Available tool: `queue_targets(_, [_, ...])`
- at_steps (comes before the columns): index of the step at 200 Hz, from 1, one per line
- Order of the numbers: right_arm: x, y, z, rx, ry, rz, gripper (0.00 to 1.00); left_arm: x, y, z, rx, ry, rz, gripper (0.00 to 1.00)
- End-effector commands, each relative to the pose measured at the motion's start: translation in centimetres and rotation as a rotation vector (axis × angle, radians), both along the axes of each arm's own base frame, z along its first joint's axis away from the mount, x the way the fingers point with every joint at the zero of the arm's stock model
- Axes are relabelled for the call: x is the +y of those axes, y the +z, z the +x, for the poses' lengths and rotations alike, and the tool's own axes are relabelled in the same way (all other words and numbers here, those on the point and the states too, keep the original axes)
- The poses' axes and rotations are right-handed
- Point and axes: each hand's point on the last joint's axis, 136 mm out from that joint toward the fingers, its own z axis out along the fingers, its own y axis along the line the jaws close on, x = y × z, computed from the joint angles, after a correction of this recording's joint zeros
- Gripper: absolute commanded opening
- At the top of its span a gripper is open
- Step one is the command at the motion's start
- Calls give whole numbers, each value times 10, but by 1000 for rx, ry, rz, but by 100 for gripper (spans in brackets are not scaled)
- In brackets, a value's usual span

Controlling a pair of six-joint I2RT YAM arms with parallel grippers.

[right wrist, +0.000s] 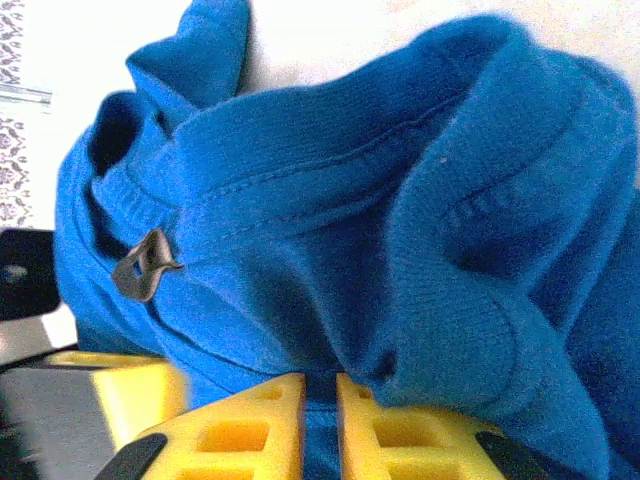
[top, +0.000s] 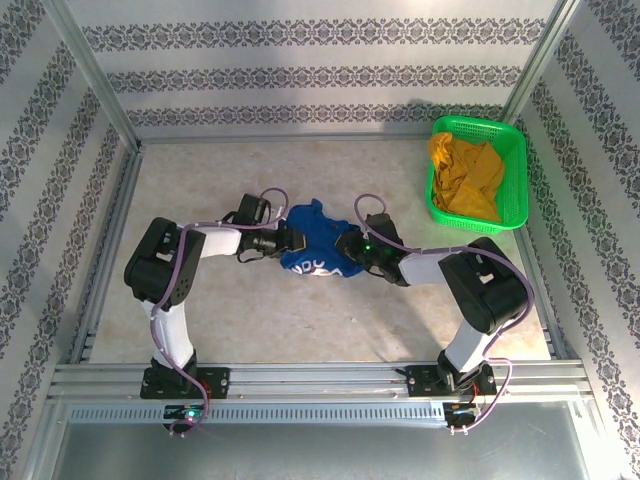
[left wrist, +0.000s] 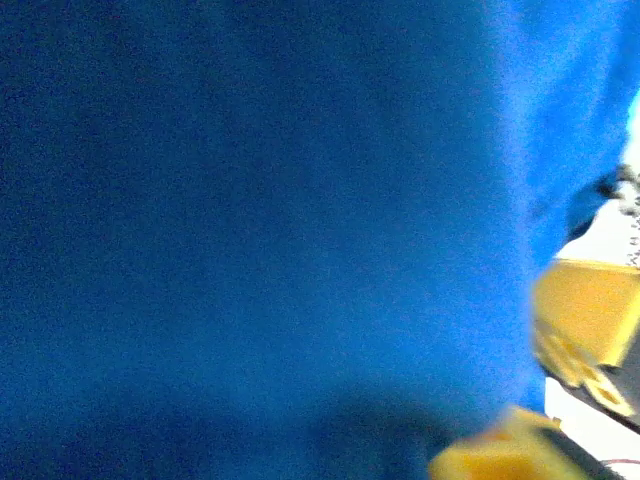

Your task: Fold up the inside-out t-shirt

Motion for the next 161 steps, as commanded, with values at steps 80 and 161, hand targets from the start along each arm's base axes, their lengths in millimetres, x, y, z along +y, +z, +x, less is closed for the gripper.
queue_targets(80, [-104, 107, -13, -195, -130, -101, 59, 159, 42, 64, -121, 75, 372, 0])
queue_targets(161, [-161, 95, -36, -157, -186, -253, 72, 261, 46, 102, -128, 78, 574, 59])
